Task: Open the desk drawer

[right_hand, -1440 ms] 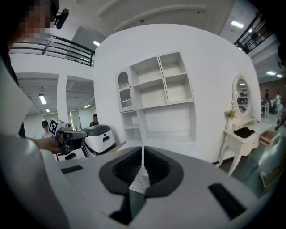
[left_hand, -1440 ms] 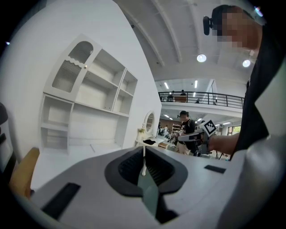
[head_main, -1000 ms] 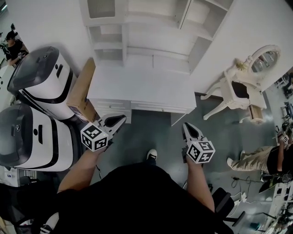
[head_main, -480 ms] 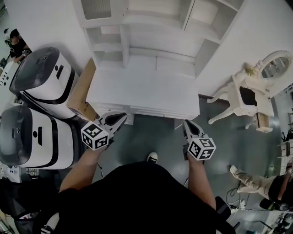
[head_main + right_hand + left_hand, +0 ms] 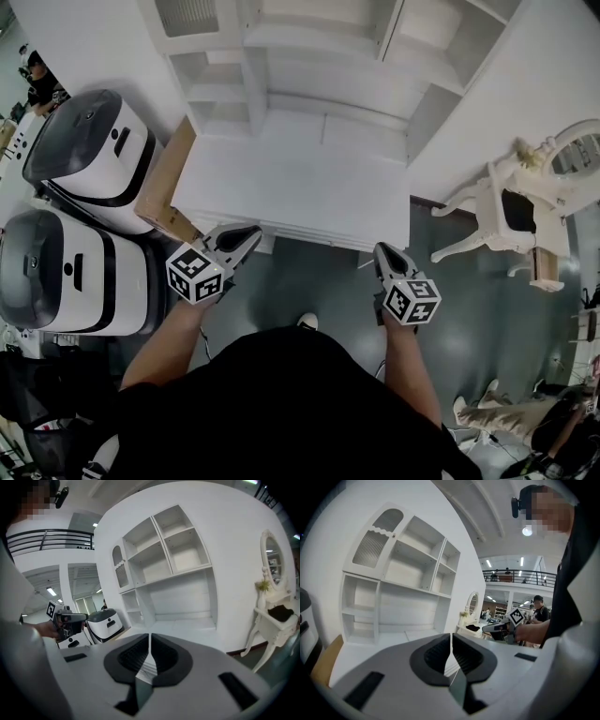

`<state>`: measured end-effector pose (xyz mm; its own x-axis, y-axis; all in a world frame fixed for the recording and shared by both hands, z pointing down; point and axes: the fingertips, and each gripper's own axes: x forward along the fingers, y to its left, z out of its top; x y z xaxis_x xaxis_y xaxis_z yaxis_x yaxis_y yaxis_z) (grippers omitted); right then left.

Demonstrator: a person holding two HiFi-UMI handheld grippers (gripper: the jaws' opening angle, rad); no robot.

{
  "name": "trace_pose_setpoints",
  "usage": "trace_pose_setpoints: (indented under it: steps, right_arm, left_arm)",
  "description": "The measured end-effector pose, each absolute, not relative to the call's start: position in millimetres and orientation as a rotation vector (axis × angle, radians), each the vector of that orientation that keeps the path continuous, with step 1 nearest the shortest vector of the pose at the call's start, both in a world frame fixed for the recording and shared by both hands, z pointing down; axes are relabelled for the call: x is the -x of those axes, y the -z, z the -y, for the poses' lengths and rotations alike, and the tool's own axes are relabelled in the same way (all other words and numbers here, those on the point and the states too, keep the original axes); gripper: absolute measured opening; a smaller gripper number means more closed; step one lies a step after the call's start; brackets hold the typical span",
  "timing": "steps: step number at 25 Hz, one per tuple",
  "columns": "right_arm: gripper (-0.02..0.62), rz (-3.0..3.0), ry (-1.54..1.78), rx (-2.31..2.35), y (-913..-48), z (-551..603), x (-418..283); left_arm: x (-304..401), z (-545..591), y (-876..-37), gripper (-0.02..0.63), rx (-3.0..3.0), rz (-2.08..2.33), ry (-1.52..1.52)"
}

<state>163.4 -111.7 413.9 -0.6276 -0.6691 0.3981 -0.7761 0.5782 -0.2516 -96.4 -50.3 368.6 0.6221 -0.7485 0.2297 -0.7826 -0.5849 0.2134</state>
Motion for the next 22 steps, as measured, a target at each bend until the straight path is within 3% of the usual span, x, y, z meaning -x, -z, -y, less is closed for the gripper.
trace_pose_setpoints:
  steps: [22]
  right_arm:
    - [0.017,2.522,-0.71,-0.994,-494.6,201.7,-173.9]
  left_arm:
    - [73.7,105.1,-386.9,0.021,-2.444,1.375,-0.217]
